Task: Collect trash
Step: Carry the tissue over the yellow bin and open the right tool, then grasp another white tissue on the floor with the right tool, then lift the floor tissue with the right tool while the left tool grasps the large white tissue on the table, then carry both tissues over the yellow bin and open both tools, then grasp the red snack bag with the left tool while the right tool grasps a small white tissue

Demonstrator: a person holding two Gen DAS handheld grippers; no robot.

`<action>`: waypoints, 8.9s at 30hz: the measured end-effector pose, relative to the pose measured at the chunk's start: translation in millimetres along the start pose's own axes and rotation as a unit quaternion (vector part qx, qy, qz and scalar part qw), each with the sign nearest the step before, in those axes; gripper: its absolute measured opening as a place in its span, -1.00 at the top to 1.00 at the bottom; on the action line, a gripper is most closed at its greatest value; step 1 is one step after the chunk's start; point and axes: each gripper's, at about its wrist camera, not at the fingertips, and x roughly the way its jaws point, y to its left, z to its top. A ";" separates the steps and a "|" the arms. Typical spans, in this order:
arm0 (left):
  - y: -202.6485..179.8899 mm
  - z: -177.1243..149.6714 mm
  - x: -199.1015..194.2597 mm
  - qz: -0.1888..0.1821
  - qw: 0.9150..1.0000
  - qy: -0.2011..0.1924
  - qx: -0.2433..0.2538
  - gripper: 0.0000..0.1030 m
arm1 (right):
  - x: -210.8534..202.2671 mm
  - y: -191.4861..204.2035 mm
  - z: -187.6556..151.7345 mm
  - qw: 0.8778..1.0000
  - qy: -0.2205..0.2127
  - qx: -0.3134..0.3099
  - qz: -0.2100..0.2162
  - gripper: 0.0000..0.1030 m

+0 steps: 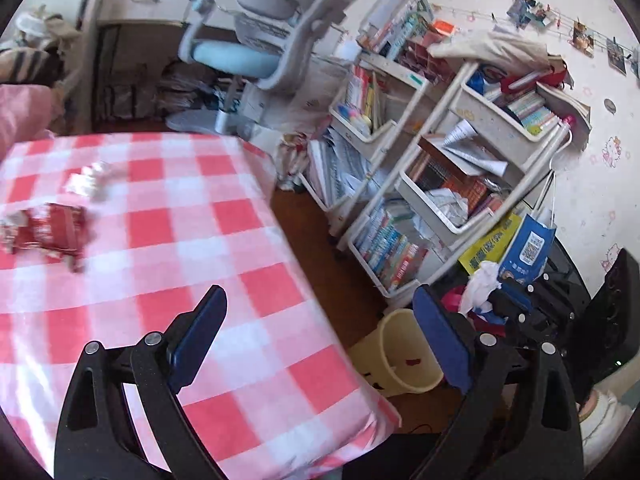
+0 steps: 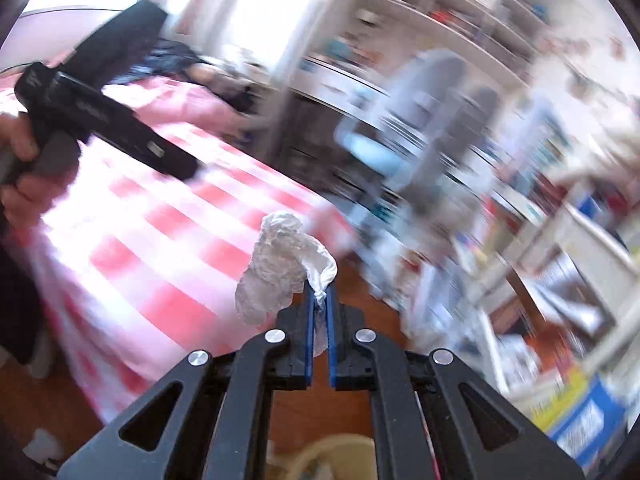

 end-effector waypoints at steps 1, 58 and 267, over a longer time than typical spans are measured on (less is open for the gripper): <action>8.0 -0.8 -12.0 0.010 1.000 -0.010 -0.006 -0.76 | 5.0 13.1 11.6 1.000 -0.002 -0.010 0.017 0.87; 30.8 -70.9 88.1 0.129 0.965 0.179 0.140 -0.86 | 316.5 77.9 -418.7 0.870 0.477 0.114 0.045 -0.33; 279.9 43.5 51.3 0.161 0.982 0.101 -0.005 0.41 | 355.7 142.9 175.7 0.971 0.129 0.062 0.190 0.75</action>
